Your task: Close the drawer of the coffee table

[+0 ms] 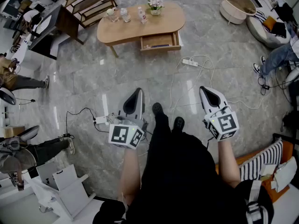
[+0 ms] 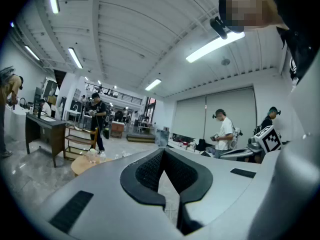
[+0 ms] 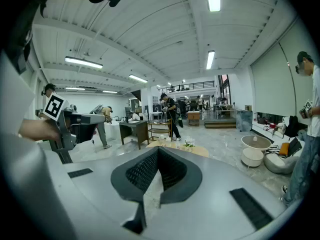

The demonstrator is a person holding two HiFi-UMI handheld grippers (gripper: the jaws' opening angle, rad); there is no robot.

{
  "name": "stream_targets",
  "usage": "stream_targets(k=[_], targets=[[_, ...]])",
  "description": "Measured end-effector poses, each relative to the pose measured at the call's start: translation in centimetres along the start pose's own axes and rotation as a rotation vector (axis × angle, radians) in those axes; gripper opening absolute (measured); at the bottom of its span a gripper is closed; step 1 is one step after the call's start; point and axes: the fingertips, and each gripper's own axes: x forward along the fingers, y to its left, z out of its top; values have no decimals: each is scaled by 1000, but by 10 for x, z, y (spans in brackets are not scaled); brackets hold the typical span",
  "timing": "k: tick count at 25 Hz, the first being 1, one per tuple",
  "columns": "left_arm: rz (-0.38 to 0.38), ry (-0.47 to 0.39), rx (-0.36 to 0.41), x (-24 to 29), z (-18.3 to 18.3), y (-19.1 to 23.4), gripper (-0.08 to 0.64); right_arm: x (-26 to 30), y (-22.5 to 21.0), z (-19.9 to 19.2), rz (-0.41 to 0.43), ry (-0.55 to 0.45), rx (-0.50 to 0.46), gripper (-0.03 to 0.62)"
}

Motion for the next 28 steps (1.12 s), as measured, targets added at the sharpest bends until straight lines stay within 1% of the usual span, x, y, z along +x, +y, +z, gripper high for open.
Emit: stream_targets(k=[5, 13, 18, 22, 28], targets=[[-8, -4, 4, -1, -1, 0, 14, -3, -2, 7, -5, -10, -8, 12], [-9, -5, 9, 0, 1, -6, 14, -4, -1, 13, 13, -14, -26, 12], [4, 7, 11, 2, 2, -6, 14, -3, -10, 17, 7, -49, 33, 12], [13, 21, 6, 4, -7, -2, 14, 1, -14, 7, 6, -44, 41, 12], [1, 49, -11, 26, -18, 20, 14, 26, -23, 4, 8, -42, 86, 12]])
